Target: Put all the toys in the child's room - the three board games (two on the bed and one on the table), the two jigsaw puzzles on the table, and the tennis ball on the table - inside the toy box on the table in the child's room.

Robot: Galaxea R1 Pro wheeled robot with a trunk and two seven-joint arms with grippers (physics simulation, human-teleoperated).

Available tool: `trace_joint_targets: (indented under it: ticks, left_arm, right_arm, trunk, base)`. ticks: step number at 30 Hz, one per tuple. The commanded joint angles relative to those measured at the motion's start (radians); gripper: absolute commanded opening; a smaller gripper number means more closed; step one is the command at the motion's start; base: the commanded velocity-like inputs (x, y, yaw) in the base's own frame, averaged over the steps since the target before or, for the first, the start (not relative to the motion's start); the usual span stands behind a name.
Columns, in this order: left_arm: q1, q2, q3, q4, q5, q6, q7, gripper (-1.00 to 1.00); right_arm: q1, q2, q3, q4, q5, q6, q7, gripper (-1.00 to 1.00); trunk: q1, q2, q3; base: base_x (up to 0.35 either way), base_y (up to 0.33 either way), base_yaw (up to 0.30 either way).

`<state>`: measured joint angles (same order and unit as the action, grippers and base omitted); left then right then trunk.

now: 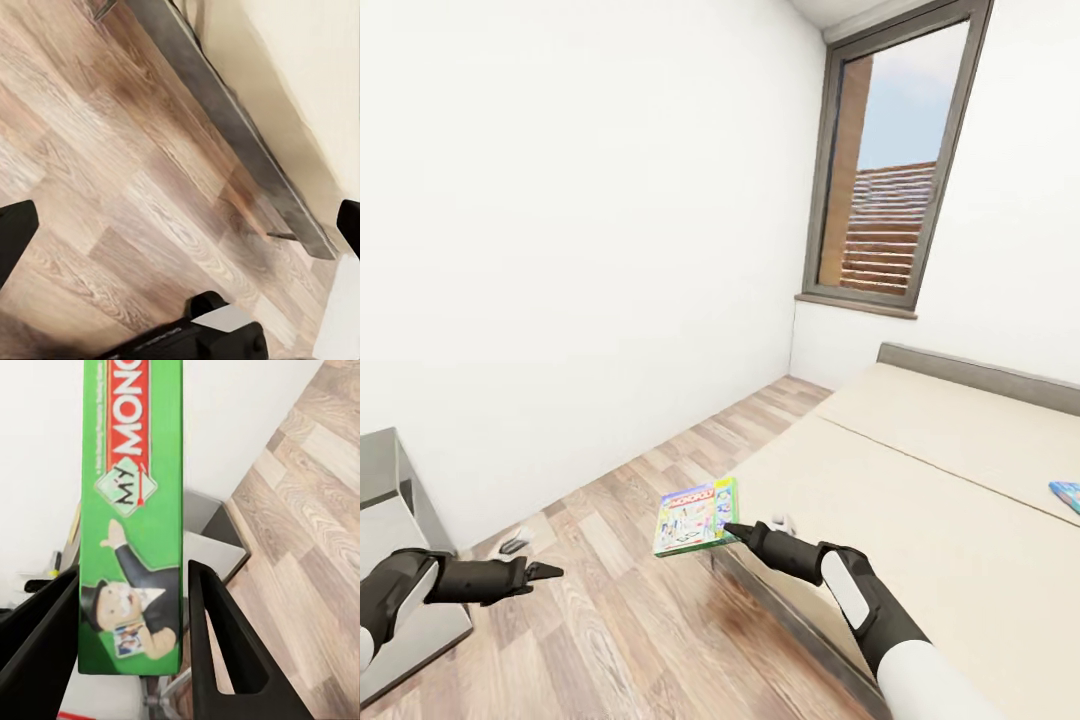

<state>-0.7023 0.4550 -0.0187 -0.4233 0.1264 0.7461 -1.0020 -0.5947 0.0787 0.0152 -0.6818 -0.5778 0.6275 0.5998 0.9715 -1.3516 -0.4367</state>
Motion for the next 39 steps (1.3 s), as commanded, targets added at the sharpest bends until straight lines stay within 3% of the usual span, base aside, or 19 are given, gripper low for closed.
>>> trace_joint_targets:
  ticks: [1,3,7,11,18,27,39]
  left_arm:
    - [-0.001,-0.002,-0.002,0.0,0.008,0.011,0.022,1.0]
    - [-0.001,-0.017,-0.001,0.0,0.009,0.015,0.111,1.0]
    - [-0.001,-0.042,-0.001,0.0,0.01,0.017,0.224,1.0]
    - [-0.002,-0.064,-0.001,-0.001,0.013,0.018,0.294,1.0]
    - [-0.002,-0.074,0.016,-0.003,0.018,0.017,0.326,1.0]
    - [-0.002,-0.075,0.125,-0.005,0.022,0.012,0.321,1.0]
    - [-0.002,-0.075,0.144,-0.005,0.022,0.009,0.32,1.0]
  right_arm:
    - [-0.001,0.0,0.0,-0.001,-0.01,0.002,-0.001,-1.0]
    - [-0.001,-0.001,0.0,-0.001,-0.01,-0.017,0.001,-1.0]
    - [-0.001,-0.002,0.0,0.0,-0.01,-0.027,0.001,-1.0]
    - [-0.001,-0.002,0.0,0.001,-0.01,-0.031,0.001,-1.0]
    - [-0.001,-0.002,0.0,0.001,-0.009,-0.033,0.002,-1.0]
    - [-0.001,-0.002,0.0,0.001,-0.009,-0.034,0.001,-1.0]
    - [-0.001,-0.002,0.002,0.0,-0.009,-0.034,0.001,-1.0]
  trunk:
    - [-0.004,0.007,0.002]
    - [-0.012,0.021,0.007]
    - [-0.027,0.049,0.018]
    - [-0.042,0.077,0.029]
    - [-0.069,0.126,0.047]
    - [-0.073,0.133,0.045]
    - [-0.073,0.133,0.038]
  base:
    - [0.0,0.0,0.292]
    - [0.0,0.0,0.293]
    - [0.0,0.0,0.293]
    - [0.0,0.0,0.293]
    - [0.0,0.0,0.292]
    - [0.0,0.0,0.292]
    - [0.133,0.0,0.291]
